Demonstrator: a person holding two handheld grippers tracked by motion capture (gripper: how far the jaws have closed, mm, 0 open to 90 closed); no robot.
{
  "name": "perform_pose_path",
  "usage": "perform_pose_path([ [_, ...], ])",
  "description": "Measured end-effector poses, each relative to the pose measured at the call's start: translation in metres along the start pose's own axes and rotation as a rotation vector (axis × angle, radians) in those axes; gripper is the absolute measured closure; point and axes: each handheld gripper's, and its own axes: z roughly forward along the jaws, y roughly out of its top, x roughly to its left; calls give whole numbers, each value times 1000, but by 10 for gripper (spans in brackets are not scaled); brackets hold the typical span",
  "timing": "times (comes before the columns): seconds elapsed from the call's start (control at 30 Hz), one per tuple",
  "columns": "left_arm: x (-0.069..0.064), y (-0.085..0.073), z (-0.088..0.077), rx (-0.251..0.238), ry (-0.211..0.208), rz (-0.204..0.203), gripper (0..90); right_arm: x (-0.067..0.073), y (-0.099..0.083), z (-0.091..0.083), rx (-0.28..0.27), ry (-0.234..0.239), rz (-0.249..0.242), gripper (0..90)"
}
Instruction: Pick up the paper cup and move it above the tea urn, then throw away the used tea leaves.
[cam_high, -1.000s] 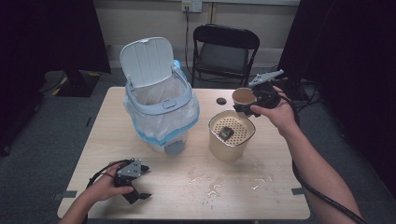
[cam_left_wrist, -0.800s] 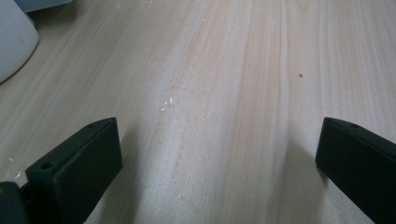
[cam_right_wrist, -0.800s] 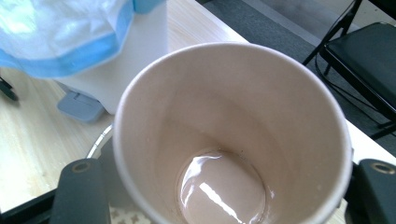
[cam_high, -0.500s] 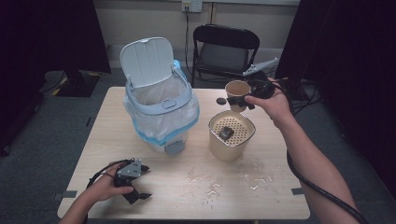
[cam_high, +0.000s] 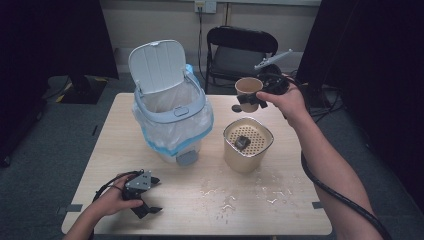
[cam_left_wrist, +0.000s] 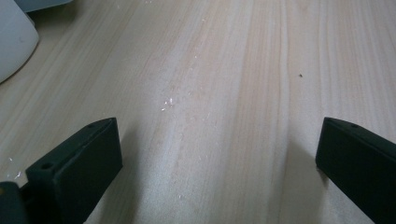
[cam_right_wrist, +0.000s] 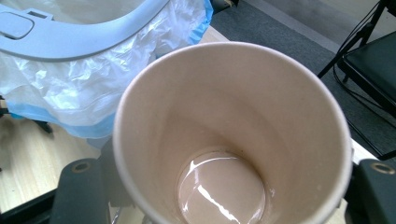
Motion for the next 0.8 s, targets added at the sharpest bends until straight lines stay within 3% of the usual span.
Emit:
perform_pose_path([
  [0.8,0,0,0,-4,-2,-3,0,8,34,15,-13,29,-19,278],
])
